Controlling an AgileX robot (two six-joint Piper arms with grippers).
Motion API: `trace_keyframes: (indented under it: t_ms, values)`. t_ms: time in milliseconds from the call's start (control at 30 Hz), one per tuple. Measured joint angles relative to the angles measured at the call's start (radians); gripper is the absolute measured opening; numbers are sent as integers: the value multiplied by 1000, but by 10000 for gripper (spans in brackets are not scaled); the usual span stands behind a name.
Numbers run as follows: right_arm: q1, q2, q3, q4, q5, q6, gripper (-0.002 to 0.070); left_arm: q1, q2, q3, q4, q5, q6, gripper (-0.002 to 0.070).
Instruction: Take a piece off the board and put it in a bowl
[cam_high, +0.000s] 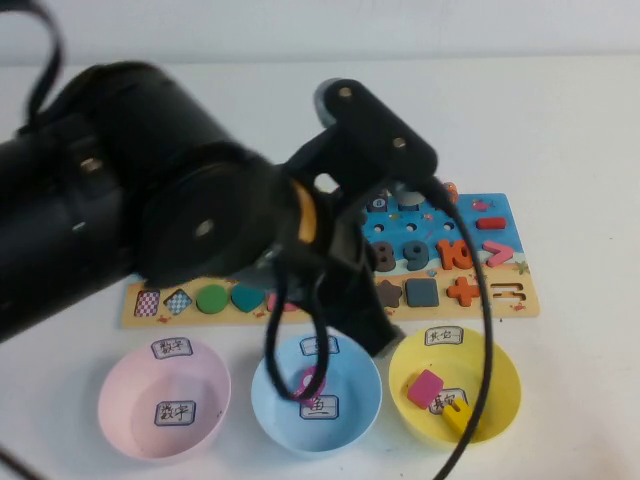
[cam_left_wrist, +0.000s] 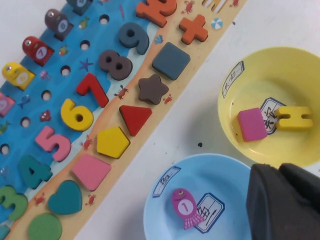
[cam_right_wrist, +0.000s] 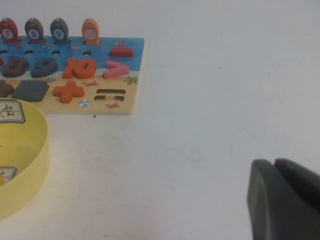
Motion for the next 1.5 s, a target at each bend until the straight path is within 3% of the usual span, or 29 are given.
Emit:
trace_keyframes:
  t_ms: [333, 700, 1333, 1400, 1500]
  values:
    - [0, 0, 0, 0, 0, 0, -17, 0, -434, 429, 146, -222, -211, -2]
    - [0, 0, 0, 0, 0, 0, -17, 0, -870, 790, 462, -382, -602, -2]
    - [0, 0, 0, 0, 0, 0, -17, 0, -949, 858, 485, -360, -662, -3]
    - [0, 0, 0, 0, 0, 0, -17, 0, -951, 869, 432, -414, -621, -3]
    - [0, 0, 0, 0, 0, 0, -17, 0, -955, 892, 276, -510, -383, -3]
